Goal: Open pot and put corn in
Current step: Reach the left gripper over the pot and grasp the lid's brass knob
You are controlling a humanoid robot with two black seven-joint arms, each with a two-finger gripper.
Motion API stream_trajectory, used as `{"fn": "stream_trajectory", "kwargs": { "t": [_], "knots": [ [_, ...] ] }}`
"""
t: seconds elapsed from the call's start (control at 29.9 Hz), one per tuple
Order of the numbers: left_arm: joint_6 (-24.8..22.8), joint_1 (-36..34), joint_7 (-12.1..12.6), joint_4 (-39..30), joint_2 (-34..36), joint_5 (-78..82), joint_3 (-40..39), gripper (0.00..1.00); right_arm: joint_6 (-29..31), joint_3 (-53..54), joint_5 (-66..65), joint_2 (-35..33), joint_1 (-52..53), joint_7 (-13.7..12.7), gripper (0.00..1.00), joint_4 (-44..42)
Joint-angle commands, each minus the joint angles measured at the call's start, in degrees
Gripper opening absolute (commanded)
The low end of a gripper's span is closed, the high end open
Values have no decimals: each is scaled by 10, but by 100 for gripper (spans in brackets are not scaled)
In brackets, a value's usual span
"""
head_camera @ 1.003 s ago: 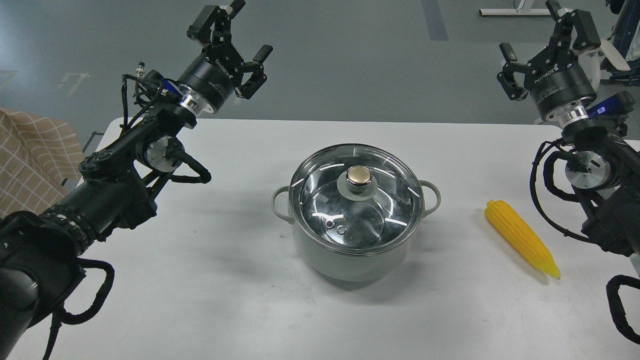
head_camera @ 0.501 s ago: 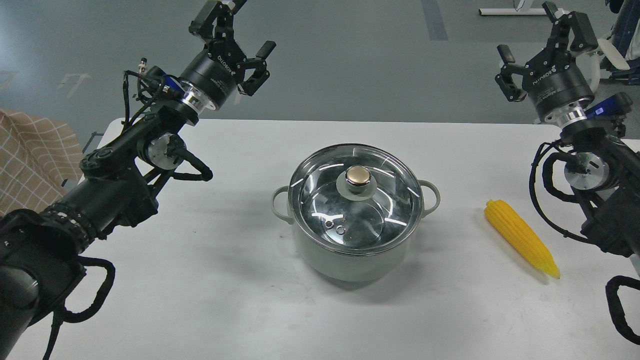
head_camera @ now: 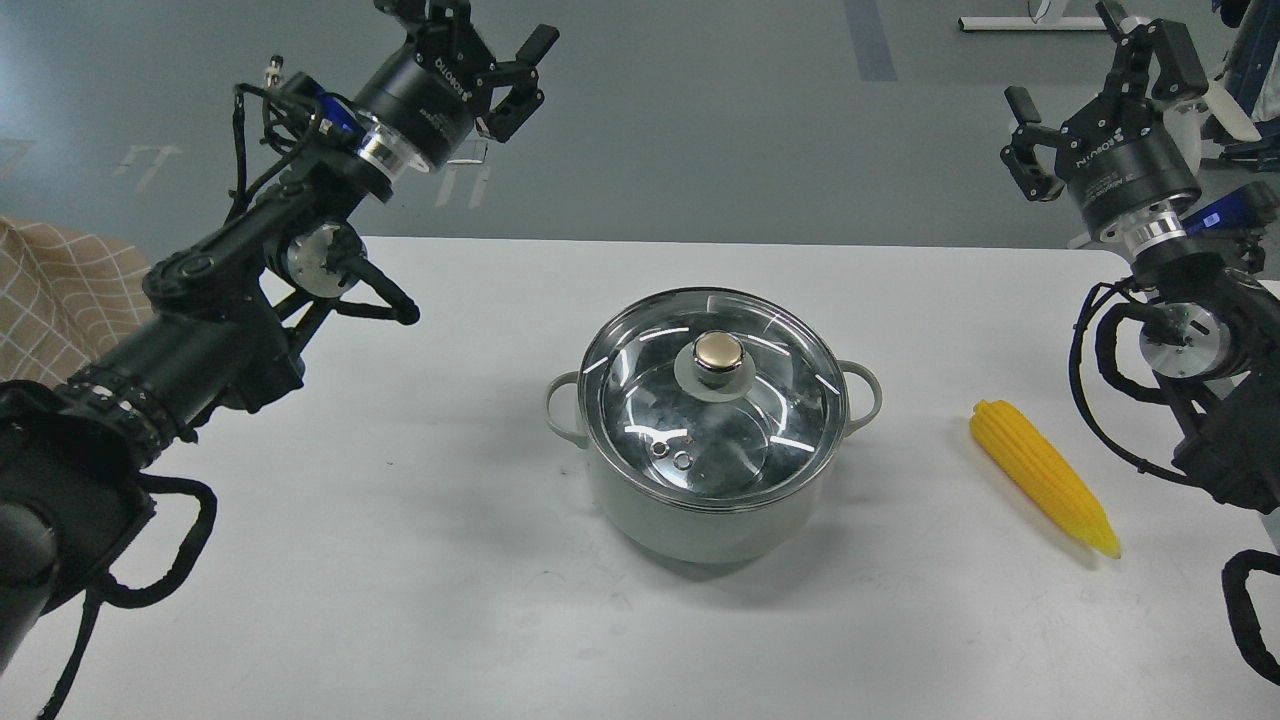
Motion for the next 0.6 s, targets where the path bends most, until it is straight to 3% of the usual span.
{"fn": "stream_trajectory", "kwargs": {
  "t": [0.0, 0.1, 0.27, 0.43, 0.57],
  "knots": [
    [0, -24, 0, -83, 33, 114, 0, 98, 0, 0, -1, -6, 0, 0, 100, 0],
    [0, -28, 0, -206, 62, 269, 0, 98, -1, 0, -1, -13, -2, 0, 100, 0],
    [31, -23, 0, -303, 63, 489, 0, 98, -2, 0, -1, -23, -12, 0, 100, 2],
    [44, -21, 0, -338, 53, 690, 20, 98, -2, 0, -1, -36, -18, 0, 100, 8],
    [93, -21, 0, -333, 40, 800, 78, 98, -2, 0, -1, -43, -25, 0, 100, 17]
  ]
}}
